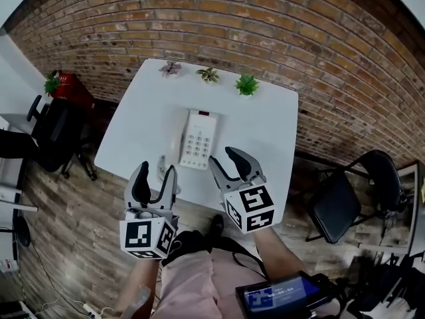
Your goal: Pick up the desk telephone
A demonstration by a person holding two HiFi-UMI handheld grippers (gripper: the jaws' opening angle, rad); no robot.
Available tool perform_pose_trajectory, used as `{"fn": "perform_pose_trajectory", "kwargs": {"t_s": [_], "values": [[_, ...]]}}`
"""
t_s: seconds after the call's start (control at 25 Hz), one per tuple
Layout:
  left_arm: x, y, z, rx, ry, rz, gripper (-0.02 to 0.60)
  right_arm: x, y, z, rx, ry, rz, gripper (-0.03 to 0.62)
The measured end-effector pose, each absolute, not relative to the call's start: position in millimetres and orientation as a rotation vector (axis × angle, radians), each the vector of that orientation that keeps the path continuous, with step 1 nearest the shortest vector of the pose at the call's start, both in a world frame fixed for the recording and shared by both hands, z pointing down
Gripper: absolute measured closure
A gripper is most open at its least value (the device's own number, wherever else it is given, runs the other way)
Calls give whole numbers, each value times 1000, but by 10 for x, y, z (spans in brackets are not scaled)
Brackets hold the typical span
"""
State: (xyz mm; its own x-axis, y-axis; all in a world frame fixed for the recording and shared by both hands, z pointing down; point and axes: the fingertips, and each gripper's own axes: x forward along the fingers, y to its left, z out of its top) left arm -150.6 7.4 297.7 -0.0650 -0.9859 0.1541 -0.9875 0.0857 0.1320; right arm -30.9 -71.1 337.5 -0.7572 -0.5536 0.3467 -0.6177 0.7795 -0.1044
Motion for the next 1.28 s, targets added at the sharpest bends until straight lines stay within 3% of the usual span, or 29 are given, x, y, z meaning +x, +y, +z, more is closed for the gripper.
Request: {"fn": "perform_pose_trajectory", "kwargs": {"t_s": [0.52, 1.28], "values": [[-1867, -657, 3155, 2076, -2014, 42, 311, -530, -1357, 3379, 1031, -2604, 311, 411], [-2070, -1480, 4227, 2095, -1601, 197, 249, -671, -1830, 4417, 1132, -2383, 649, 365]]}}
